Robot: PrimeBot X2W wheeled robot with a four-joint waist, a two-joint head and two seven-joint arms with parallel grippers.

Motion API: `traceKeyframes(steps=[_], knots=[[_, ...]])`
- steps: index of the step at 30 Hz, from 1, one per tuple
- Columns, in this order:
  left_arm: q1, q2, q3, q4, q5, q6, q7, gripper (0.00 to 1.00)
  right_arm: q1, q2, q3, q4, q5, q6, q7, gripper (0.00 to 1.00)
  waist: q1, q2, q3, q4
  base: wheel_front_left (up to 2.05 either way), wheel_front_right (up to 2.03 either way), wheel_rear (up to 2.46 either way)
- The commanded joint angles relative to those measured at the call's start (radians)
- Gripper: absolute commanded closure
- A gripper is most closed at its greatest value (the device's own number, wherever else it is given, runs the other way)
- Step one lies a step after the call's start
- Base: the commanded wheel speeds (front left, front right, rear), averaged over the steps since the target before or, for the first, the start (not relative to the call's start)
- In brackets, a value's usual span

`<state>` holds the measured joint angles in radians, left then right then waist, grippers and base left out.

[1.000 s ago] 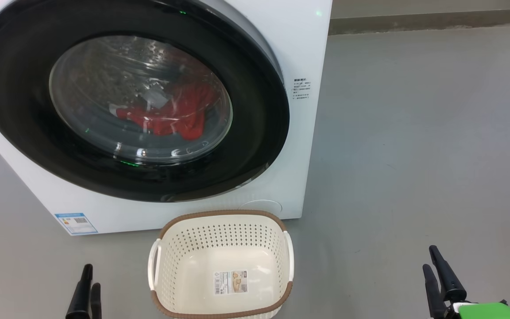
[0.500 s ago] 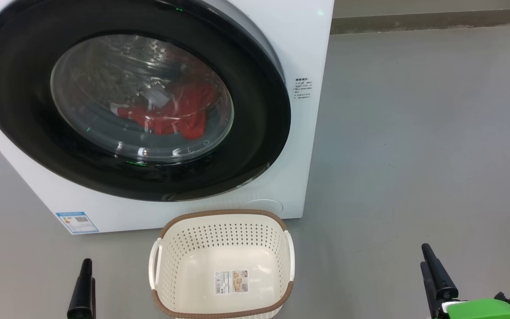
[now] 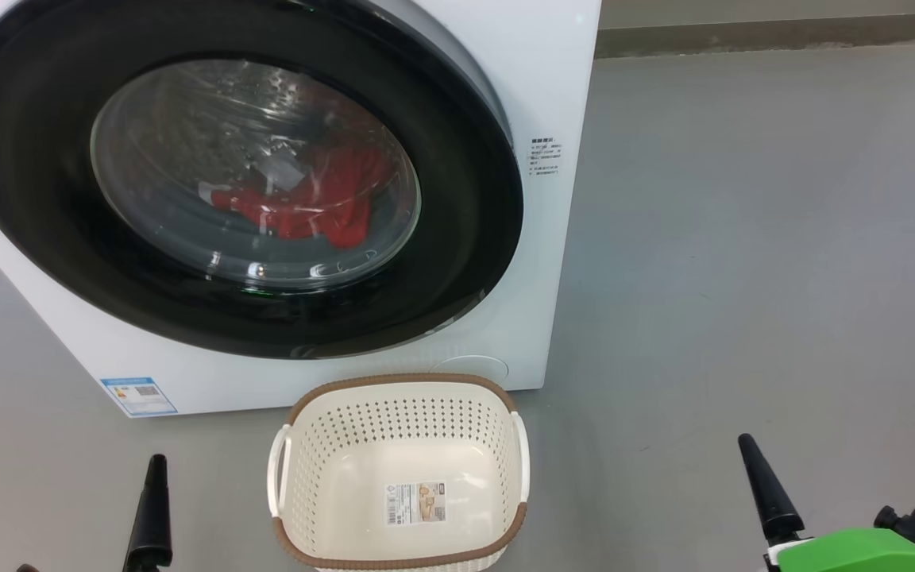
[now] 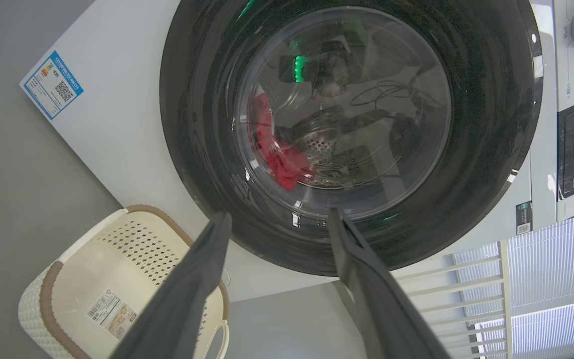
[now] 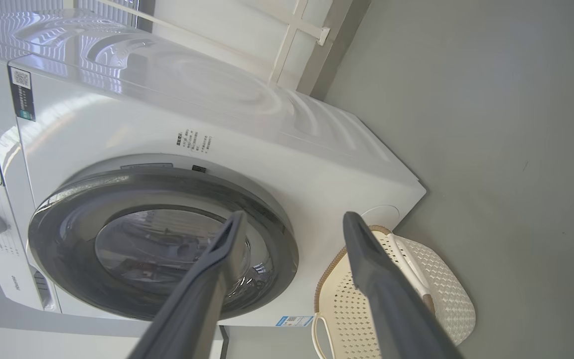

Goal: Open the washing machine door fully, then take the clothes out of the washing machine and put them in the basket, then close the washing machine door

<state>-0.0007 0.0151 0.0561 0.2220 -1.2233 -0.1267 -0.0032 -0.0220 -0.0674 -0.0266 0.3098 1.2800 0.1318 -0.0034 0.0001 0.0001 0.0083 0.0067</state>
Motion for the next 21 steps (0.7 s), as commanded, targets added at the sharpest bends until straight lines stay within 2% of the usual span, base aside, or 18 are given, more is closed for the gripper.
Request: traceKeyframes(steps=[1, 21], knots=[[-0.007, 0.017, 0.009, -0.036, 0.036, -0.002, -0.011, 0.0, -0.036, -0.014, 0.019, -0.029, -0.034, 0.0, -0.012, 0.0, -0.0001, -0.0001, 0.001, 0.0, 0.0, 0.0, 0.0], [0.005, 0.019, -0.008, -0.082, 0.322, 0.002, -0.07, 0.0, -0.052, -0.046, 0.09, -0.027, -0.286, -0.001, -0.07, 0.0, -0.0001, -0.0001, 0.014, 0.008, 0.0, 0.0, 0.0]])
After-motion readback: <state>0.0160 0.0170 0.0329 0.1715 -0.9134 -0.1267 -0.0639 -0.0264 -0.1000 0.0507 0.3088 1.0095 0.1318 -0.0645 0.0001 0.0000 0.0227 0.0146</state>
